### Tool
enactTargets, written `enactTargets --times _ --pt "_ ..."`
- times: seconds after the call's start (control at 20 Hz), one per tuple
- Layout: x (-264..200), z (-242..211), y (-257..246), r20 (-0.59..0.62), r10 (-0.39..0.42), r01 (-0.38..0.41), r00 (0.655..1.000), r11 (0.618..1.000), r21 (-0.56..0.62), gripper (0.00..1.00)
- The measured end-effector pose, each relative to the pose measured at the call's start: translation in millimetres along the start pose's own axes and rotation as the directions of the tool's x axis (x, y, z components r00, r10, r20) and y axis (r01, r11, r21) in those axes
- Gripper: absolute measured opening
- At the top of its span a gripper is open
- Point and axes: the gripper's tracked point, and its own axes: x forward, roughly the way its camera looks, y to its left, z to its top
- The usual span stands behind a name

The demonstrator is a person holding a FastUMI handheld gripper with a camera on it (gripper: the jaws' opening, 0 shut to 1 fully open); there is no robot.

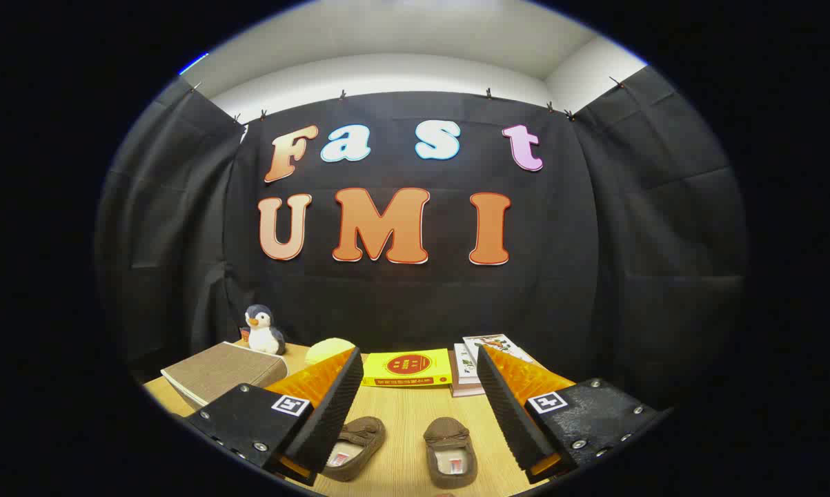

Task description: Open the storage box then place both shoes into the box .Put the left shoe in first, then the right shoe, with the right side of both shoes facing outward in a uniform manner.

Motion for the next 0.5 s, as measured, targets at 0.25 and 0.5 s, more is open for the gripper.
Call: enactTargets --times 0.25,0.5 --pt "3.3 -5.2 6.4 -0.013 0.016 -0.016 1.0 1.0 -0.017 0.99" --pt "5.3 -7.4 9.3 -0.021 0.028 -0.029 0.999 0.999 -0.033 0.99"
